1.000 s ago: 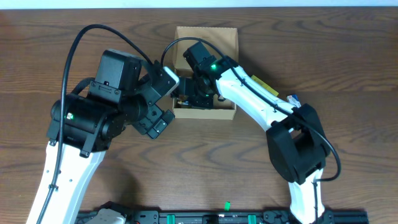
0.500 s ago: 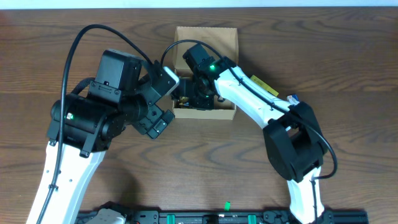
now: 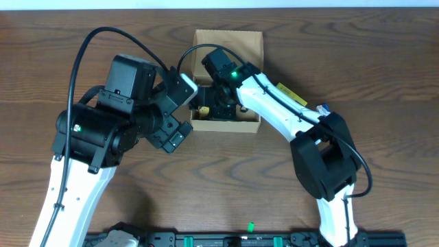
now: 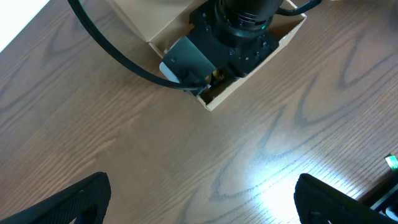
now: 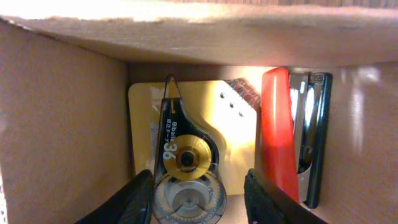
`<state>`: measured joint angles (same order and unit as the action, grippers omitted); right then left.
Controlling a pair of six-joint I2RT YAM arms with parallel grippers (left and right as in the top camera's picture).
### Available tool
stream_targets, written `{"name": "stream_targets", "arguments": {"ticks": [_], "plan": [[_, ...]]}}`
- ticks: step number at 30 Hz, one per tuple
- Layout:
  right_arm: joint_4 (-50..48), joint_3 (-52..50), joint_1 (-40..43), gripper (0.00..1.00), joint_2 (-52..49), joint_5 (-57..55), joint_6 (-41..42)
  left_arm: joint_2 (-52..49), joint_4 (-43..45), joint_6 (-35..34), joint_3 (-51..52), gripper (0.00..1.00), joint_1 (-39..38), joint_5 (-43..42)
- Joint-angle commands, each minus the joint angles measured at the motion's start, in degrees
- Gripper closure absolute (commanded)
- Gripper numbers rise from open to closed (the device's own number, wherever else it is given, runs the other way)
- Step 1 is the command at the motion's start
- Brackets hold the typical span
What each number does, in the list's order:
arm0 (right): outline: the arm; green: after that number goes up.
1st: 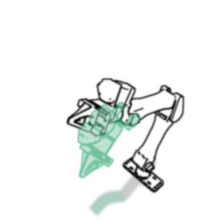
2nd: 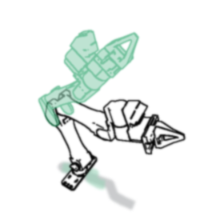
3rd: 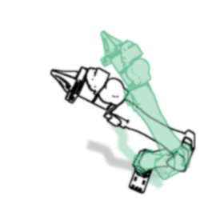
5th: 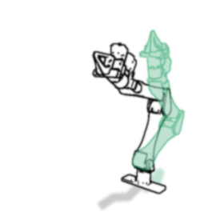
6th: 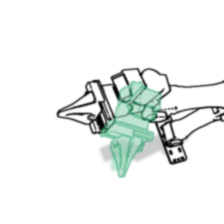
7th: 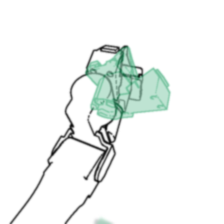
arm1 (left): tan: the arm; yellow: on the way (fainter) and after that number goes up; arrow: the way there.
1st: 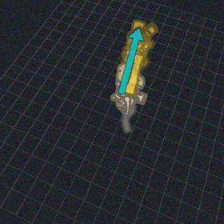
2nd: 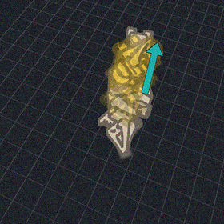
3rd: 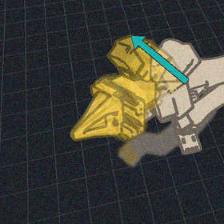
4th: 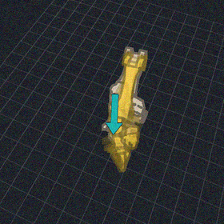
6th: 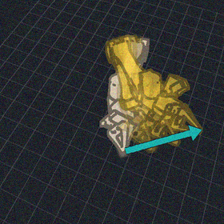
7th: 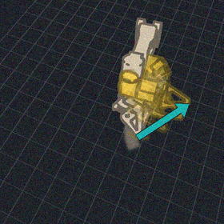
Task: Pack container
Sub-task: 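Lower the correction tape into the box and open the right gripper, then withdraw the right gripper and move it to the clear tape roll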
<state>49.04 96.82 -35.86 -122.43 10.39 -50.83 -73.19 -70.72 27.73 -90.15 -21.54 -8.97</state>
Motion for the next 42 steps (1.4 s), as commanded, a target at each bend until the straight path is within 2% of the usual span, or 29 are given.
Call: {"name": "stream_targets", "arguments": {"ticks": [1, 6, 13, 19, 26, 30, 32, 37, 42], "plan": [[-1.38, 0.81, 0.20, 0.54, -0.46, -1.38, -0.11, 0.13, -0.22, 0.57, -1.73, 0.05, 0.15, 0.20], [-3.19, 4.04, 1.11, 0.52, 1.05, -8.20, 5.22, 0.13, -0.22, 0.57, -1.73, 0.05, 0.15, 0.20], [-2.86, 10.47, 4.04, 0.45, 3.48, -10.97, 18.62, 0.13, -0.22, 0.57, -1.73, 0.05, 0.15, 0.20], [0.48, 12.63, 6.64, 0.33, 6.67, -13.42, 27.06, 0.13, -0.22, 0.57, -1.73, 0.05, 0.15, 0.20], [3.10, 12.66, 8.98, 0.33, 12.48, -13.42, 36.63, 0.13, -0.22, 0.57, -1.73, 0.05, 0.15, 0.20], [10.05, 12.63, 11.96, 0.30, 15.41, -13.40, 46.88, 0.13, -0.22, 0.57, -1.73, 0.05, 0.15, 0.20], [14.93, 12.63, 13.55, 0.32, 16.06, -13.40, 51.04, 0.13, -0.22, 0.57, -1.73, 0.05, 0.15, 0.20], [26.03, 12.07, 17.03, 0.32, 15.93, -13.40, 58.10, 0.13, -0.22, 0.57, -1.73, 0.05, 0.15, 0.20], [28.59, 8.52, 19.26, 0.31, 15.93, -13.38, 62.34, 0.13, -0.22, 0.57, -1.73, 0.05, 0.15, 0.20]]}}
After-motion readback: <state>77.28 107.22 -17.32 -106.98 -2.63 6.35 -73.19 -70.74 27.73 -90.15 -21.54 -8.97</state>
